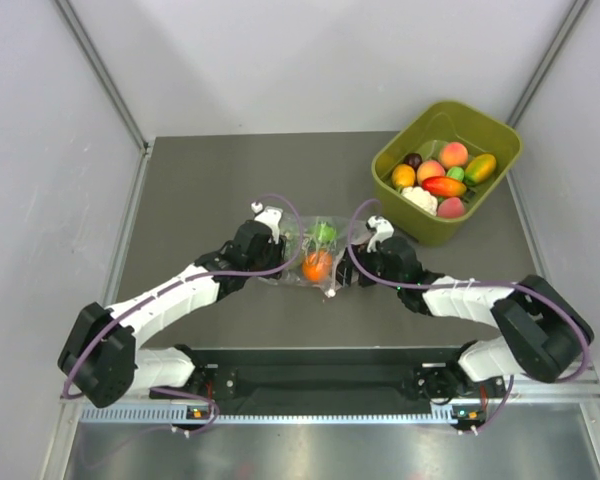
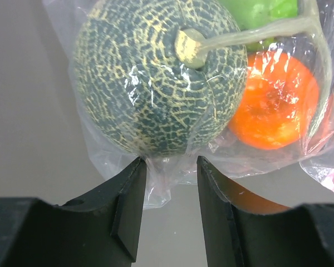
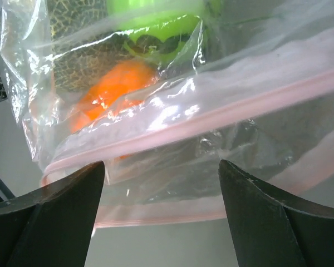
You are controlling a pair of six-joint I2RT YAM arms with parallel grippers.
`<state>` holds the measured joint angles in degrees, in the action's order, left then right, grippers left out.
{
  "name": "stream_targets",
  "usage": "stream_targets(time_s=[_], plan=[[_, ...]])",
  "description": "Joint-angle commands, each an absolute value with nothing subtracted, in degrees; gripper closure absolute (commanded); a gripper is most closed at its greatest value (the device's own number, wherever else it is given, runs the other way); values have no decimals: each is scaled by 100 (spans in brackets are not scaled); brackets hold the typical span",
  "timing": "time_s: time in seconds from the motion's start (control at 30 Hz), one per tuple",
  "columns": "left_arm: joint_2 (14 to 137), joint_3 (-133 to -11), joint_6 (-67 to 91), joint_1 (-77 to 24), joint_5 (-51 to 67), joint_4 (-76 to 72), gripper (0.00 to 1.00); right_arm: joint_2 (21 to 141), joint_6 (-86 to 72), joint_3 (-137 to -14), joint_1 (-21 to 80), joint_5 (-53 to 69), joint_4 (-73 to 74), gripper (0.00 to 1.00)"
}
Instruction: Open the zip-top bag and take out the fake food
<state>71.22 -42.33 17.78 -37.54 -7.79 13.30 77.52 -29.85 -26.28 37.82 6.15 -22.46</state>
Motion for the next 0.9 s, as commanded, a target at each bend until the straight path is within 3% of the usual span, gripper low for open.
stream_targets(time_s=[0.0,0.87], plan=[[7224,-4403,1723,-3744,-440,1029,54,7997,-3172,-2777,3902,966,-3496,14],[8314,-4263,1696,-3797,-26,-132,54,9905,-3709,-3384,4087,1511,-5256,9]])
